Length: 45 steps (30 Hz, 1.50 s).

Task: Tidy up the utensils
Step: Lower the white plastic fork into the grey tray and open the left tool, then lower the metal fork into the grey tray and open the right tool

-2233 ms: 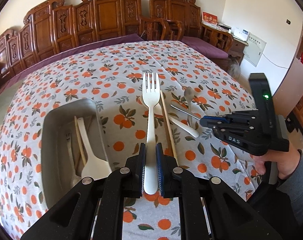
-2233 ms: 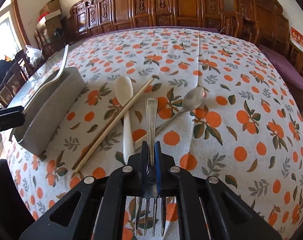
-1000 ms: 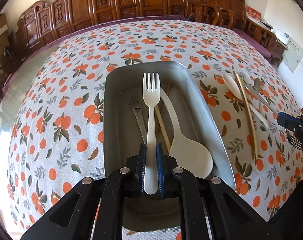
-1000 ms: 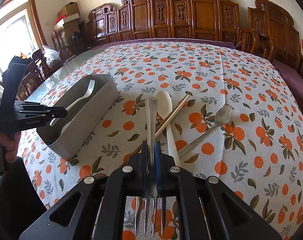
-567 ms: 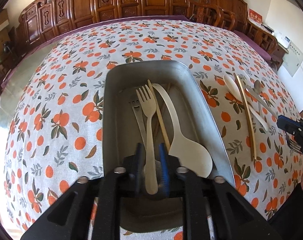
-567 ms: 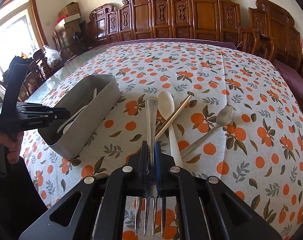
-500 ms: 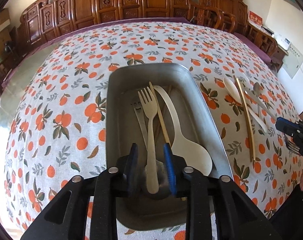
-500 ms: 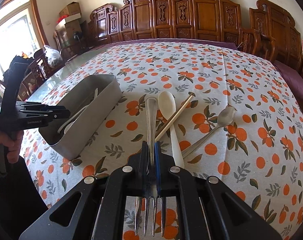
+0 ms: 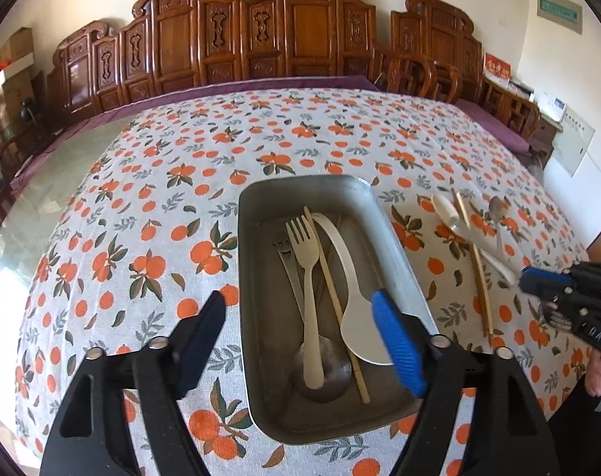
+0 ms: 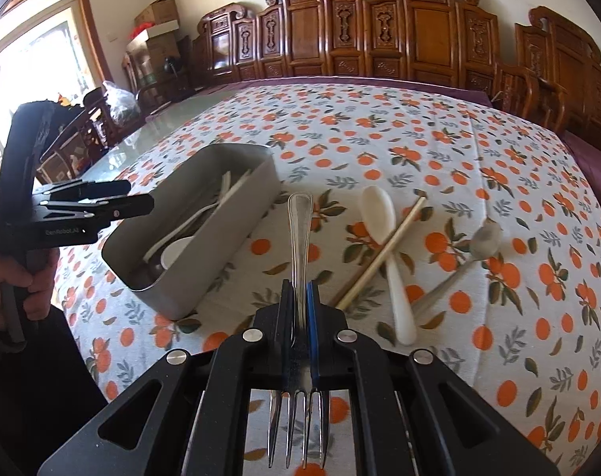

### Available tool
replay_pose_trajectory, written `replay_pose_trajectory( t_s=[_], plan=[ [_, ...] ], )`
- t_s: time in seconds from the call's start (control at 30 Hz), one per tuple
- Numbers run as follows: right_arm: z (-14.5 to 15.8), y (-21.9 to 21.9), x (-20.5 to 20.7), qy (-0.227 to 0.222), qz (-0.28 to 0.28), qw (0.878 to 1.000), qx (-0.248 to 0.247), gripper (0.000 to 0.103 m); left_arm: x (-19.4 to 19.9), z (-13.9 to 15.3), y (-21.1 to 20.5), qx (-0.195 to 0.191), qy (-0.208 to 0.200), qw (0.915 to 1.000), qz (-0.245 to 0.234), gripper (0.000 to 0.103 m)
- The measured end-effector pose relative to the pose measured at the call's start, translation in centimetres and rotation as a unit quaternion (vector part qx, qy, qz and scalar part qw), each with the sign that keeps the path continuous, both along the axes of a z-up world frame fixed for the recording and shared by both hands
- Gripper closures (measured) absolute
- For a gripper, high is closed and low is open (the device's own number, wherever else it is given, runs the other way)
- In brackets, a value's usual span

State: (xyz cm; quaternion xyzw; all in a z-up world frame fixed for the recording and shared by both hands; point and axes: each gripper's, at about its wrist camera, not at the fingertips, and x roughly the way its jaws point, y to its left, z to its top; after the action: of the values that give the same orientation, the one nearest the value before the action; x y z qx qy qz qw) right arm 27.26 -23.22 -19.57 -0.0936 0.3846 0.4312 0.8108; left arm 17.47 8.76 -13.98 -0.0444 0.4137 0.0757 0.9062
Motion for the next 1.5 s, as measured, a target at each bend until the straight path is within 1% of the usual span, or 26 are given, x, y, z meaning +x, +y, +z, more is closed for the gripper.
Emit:
replay_pose_trajectory(
  t_s=[0.07, 0.1, 0.23, 0.3, 0.5, 0.7, 0.83, 1.07, 1.2, 1.37, 1.5],
  plan=[
    [0.2, 0.6, -0.3, -0.001, 0.007, 1.0, -0.001, 0.095, -0.3, 0.5, 0.3, 0.0, -0.009, 1.0, 0.001, 0.022],
    [0.3, 0.9, -0.5, -0.001, 0.01, 1.0, -0.001, 0.095, -0.4, 0.7, 0.4, -0.001, -0.012, 0.9999, 0.001, 0.022],
    [0.8, 2.5, -1.0, 0.0, 0.02, 1.0, 0.002, 0.095, -1.0, 1.3, 1.4, -0.006, -0.02, 0.9998, 0.003, 0.022],
    [0.9, 3.4, -1.2, 0.004, 0.023, 1.0, 0.005, 0.095, -1.4, 1.6, 2.2, -0.002, -0.023, 0.9997, 0.012, 0.022],
    [1.5, 6.8, -1.6, 0.01, 0.035, 0.999, 0.016, 0.095, -2.3, 2.4, 4.1, -0.012, -0.034, 0.999, 0.026, 0.022],
    [2.1, 9.7, -1.4, 0.024, 0.04, 0.999, 0.028, 0.095, -2.7, 2.4, 5.2, -0.007, -0.035, 0.9987, 0.035, 0.022],
    [2.1, 12.1, -0.9, 0.035, 0.039, 0.998, 0.031, 0.095, -2.9, 2.5, 6.0, -0.011, -0.038, 0.9984, 0.041, 0.022],
    [1.2, 15.7, -0.1, 0.054, 0.032, 0.998, 0.016, 0.095, -3.4, 2.3, 7.3, -0.015, -0.037, 0.9978, 0.053, 0.022],
    [0.2, 17.2, 0.0, 0.056, 0.025, 0.998, -0.005, 0.095, -3.4, 2.2, 7.6, -0.017, -0.037, 0.9976, 0.056, 0.022],
    [-0.9, 18.1, 0.6, 0.073, 0.016, 0.997, -0.015, 0.095, -3.5, 2.2, 7.6, -0.017, -0.037, 0.9976, 0.055, 0.022],
    [-1.4, 18.5, 0.8, 0.091, 0.015, 0.996, -0.014, 0.095, -3.4, 2.2, 7.4, -0.016, -0.037, 0.9977, 0.054, 0.022]
  ],
)
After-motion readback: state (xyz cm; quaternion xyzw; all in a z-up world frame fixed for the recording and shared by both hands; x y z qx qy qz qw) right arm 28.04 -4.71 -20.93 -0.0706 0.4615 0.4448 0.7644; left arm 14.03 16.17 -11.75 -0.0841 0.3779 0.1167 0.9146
